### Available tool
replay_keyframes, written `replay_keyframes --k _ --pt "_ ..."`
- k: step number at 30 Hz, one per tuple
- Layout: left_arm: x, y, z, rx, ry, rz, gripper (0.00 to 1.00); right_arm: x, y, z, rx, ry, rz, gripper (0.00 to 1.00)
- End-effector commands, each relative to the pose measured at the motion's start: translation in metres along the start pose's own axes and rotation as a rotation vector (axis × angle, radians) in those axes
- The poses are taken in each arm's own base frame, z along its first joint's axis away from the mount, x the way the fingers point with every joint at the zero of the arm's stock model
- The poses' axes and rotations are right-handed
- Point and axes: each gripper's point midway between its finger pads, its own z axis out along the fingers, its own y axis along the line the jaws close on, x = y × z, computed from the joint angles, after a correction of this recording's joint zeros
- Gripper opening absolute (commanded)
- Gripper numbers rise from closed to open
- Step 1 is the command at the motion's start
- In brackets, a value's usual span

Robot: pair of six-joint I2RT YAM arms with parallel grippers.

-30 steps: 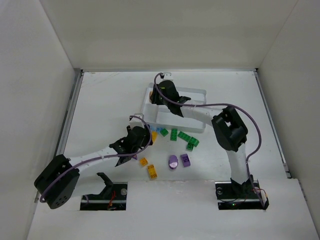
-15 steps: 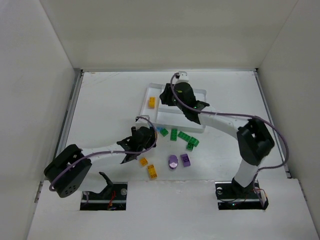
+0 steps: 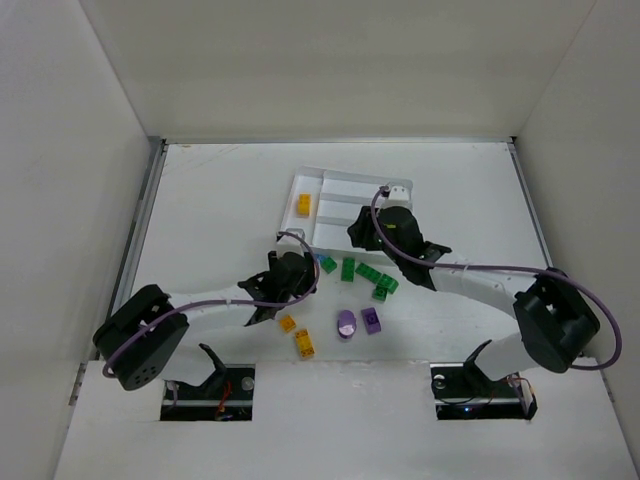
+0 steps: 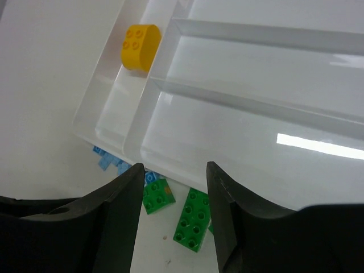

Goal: Sort the legos into containers by color

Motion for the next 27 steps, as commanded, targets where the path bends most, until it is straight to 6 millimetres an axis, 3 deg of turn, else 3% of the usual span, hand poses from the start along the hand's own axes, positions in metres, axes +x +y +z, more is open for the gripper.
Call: replay_keyframes --k 1,6,9,12,17,19,23,27 --pt "-0.023 -0.024 0.004 0.061 -0.063 -0.028 0.54 -0.018 0.016 -0.013 -0.048 -0.085 0.024 0.54" --pt "-0.007 -0.025 0.018 0.033 -0.012 0.014 0.48 -0.009 0.012 -0.020 -0.053 -0.081 0.029 0.54" --pt "-0.001 -0.018 0.025 -0.010 0.018 0.029 0.35 -0.005 0.012 -0.029 -0.063 -0.083 0.041 0.55" --pt "-0.011 -0.021 0.018 -0.016 -0.011 0.022 0.23 0.001 0.011 -0.038 -0.074 -0.079 0.035 0.55" --pt "-0.070 -0.036 -0.012 0.054 -0.149 -0.045 0.20 0.023 -0.003 -0.055 -0.055 -0.063 0.031 0.54" --pt "-0.098 -0.033 -0.013 0.048 -0.200 -0.089 0.20 0.032 -0.007 -0.058 -0.051 -0.050 0.028 0.54" --pt "-0.140 -0.022 0.018 0.001 -0.214 -0.122 0.20 0.046 -0.008 -0.061 -0.052 -0.019 0.034 0.53" --pt "-0.151 -0.013 0.065 -0.052 -0.165 -0.121 0.20 0.057 0.003 -0.071 -0.085 0.010 -0.014 0.53"
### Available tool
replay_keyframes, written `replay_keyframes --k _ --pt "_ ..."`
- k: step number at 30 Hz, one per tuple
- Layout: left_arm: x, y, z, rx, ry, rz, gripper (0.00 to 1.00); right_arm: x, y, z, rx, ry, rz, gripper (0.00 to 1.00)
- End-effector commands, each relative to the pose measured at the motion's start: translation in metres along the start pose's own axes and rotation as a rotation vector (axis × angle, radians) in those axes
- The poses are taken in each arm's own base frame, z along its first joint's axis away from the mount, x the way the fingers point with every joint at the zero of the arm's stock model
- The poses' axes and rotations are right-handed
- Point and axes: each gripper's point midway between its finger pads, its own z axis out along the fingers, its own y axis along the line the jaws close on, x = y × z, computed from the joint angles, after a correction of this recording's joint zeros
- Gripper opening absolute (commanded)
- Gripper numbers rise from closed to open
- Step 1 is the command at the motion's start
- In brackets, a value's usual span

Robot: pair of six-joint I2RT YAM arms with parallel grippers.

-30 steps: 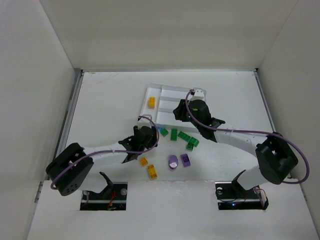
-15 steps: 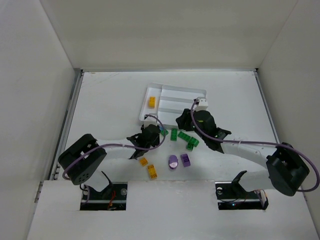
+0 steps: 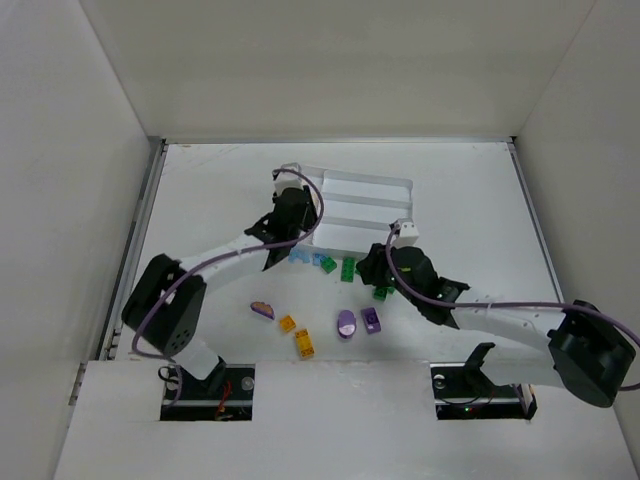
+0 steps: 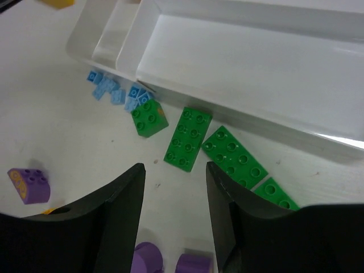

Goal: Sort the legos into containers by color

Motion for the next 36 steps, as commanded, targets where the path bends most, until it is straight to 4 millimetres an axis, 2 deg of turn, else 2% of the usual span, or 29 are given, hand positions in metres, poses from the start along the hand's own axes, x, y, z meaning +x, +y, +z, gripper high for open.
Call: replay_keyframes --k 1,5,8,10,14,17,21,25,30,32,36 --pt "0.009 0.008 0.034 -0.031 0.061 0.039 0.20 -0.006 0.018 -0.012 -0.049 -0.028 -0.016 0.53" --pt "0.016 0.019 0.066 -0.088 0.097 0.058 0.21 0.010 0.038 -0.028 -0.109 0.024 -0.098 0.54" --pt "0.021 0.024 0.079 -0.119 0.121 0.066 0.26 0.026 0.067 -0.043 -0.194 0.074 -0.165 0.61" --pt "0.018 0.025 0.081 -0.127 0.111 0.064 0.34 0.039 0.086 -0.052 -0.249 0.109 -0.204 0.65" --pt "0.007 0.028 0.079 -0.135 0.086 0.060 0.60 0.071 0.120 -0.062 -0.344 0.185 -0.280 0.76" --pt "-0.008 0.028 0.064 -0.114 0.043 0.029 0.63 0.092 0.140 -0.059 -0.378 0.232 -0.306 0.78" --pt "-0.019 0.025 0.035 -0.051 0.006 -0.022 0.61 0.115 0.163 -0.055 -0.402 0.276 -0.339 0.78" --pt "-0.008 0.042 0.001 -0.058 -0.009 -0.069 0.58 0.135 0.171 -0.050 -0.405 0.319 -0.366 0.77" --pt "0.022 0.079 -0.041 -0.126 0.002 -0.110 0.53 0.163 0.173 -0.041 -0.394 0.399 -0.355 0.69" --pt "0.032 0.098 -0.058 -0.173 0.001 -0.113 0.51 0.173 0.173 -0.037 -0.384 0.421 -0.362 0.62" --pt "0.049 0.127 -0.091 -0.250 0.030 -0.094 0.50 0.175 0.162 -0.028 -0.317 0.421 -0.359 0.36"
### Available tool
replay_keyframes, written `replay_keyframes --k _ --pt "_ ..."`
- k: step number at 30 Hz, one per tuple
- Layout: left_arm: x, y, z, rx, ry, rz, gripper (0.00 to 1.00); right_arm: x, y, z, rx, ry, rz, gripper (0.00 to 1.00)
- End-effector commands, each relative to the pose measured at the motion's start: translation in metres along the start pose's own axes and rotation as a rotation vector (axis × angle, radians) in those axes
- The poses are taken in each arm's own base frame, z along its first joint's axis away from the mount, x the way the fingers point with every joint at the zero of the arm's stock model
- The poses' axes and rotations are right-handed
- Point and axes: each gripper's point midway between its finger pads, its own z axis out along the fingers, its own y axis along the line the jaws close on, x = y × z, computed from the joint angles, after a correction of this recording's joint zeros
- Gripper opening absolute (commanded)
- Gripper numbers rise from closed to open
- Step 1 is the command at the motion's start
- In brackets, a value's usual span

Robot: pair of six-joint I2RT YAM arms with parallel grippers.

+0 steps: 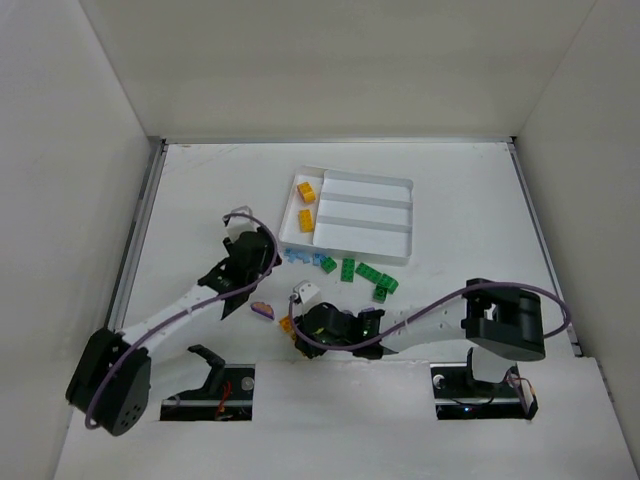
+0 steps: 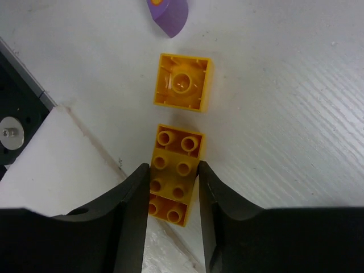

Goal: Sort the legos into containers by color

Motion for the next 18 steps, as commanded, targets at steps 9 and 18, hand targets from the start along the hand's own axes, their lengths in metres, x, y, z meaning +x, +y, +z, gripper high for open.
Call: replay_keyframes --k 9,18 --pt "0.017 0.052 -0.061 -0.109 -0.005 -0.024 0.51 -0.072 -0.038 -0.031 0.066 -0.168 0.095 0.22" --pt "0.046 0.010 -0.083 0.079 0.071 0.036 0.48 -0.192 -0.103 -0.033 0.155 -0.398 0.167 0.24"
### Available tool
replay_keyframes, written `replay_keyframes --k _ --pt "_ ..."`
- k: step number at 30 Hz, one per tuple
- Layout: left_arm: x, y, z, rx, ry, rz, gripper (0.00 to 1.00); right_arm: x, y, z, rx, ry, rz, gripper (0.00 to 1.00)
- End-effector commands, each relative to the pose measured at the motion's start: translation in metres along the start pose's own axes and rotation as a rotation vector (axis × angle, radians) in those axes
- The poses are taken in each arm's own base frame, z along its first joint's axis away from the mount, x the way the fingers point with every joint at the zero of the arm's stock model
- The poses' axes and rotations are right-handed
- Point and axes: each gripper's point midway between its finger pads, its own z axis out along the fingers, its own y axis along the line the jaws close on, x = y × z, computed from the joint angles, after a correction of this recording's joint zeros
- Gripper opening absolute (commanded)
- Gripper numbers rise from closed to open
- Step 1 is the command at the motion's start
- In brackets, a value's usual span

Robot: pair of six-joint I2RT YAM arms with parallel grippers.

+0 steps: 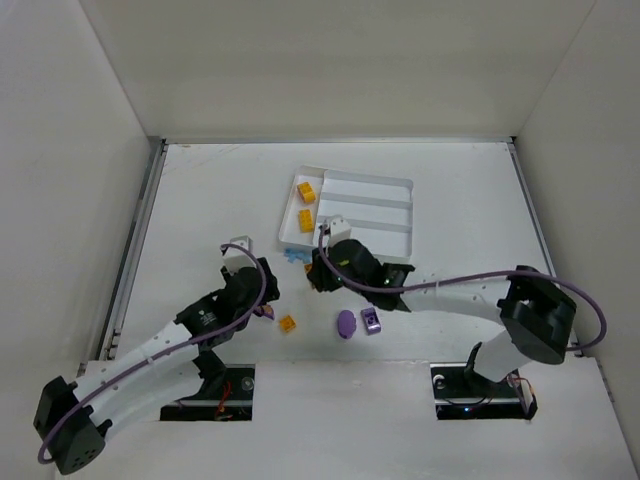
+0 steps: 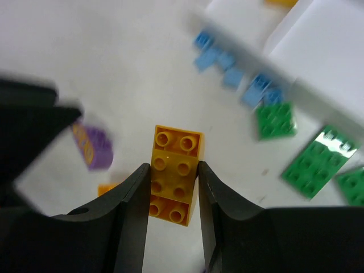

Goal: Sort the legos into containers by color

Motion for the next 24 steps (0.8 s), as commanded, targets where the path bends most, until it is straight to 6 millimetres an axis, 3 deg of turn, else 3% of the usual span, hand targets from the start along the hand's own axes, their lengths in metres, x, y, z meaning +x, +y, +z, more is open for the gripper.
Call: replay_keyframes --k 1,6,11,15,19,24 --pt "0.015 -0.007 -0.009 0.020 0.045 0.008 0.47 -0.081 -0.009 0.022 0.012 -0.177 0.033 0.25" --pt "0.032 -0.015 -0.021 0.047 0.092 0.045 0.39 -0.124 -0.039 0.068 0.055 -0.217 0.080 0.25" --pt "0.052 -0.028 -0.029 0.092 0.146 0.128 0.41 -0.149 -0.069 0.112 0.100 -0.236 0.138 0.27" --pt "0.066 -0.034 -0.031 0.086 0.194 0.205 0.46 -0.167 -0.079 0.132 0.095 -0.250 0.174 0.40" --pt "0.074 -0.037 -0.031 0.070 0.210 0.261 0.50 -0.180 -0.086 0.127 0.104 -0.264 0.185 0.57" --pt "0.082 -0.035 -0.032 0.051 0.224 0.265 0.57 -0.184 -0.088 0.106 0.092 -0.285 0.179 0.59"
